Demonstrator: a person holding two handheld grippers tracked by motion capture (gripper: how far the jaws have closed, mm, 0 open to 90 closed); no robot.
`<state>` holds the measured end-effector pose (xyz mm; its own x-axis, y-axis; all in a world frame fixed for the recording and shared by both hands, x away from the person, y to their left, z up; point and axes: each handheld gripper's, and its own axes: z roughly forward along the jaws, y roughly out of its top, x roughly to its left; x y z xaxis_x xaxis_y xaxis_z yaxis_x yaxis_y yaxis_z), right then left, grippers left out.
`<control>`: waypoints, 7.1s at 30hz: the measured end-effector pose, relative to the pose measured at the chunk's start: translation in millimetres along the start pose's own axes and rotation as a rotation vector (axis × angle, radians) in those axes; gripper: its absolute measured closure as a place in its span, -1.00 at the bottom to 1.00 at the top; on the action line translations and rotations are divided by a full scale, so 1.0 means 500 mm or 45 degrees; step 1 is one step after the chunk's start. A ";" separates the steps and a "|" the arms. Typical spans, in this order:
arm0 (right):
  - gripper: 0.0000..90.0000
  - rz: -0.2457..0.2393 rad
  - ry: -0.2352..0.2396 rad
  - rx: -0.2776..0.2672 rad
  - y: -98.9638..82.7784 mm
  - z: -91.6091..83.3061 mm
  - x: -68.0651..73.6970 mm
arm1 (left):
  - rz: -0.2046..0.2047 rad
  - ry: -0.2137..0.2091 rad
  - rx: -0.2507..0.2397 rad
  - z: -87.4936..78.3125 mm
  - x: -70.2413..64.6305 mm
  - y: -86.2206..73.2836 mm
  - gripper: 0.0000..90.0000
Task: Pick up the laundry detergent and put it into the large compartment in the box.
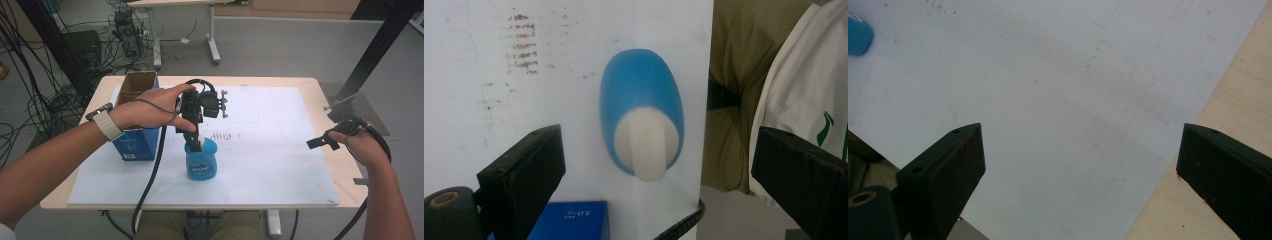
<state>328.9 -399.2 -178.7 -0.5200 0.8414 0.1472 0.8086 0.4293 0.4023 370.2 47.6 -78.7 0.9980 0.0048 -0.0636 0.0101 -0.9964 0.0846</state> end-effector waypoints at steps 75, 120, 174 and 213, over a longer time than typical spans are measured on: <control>-0.87 0.008 0.000 0.009 -0.003 0.001 0.000 | -0.040 0.048 0.027 0.073 -0.009 0.008 -0.82; -0.87 0.026 -0.005 0.001 -0.004 -0.003 -0.002 | -0.048 0.039 0.009 0.070 -0.006 0.001 -0.82; -0.88 0.034 -0.021 -0.001 -0.011 -0.001 -0.004 | -0.055 0.034 0.004 0.078 -0.003 0.000 -0.82; -0.87 0.036 -0.007 0.002 -0.011 0.012 -0.006 | -0.047 0.017 0.010 0.117 0.006 0.006 -0.80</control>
<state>327.8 -402.2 -186.8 -0.4957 0.8548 0.1537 0.8233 0.4062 0.3964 369.7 39.8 -136.9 0.9976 0.0427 -0.0537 0.0467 -0.9961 0.0745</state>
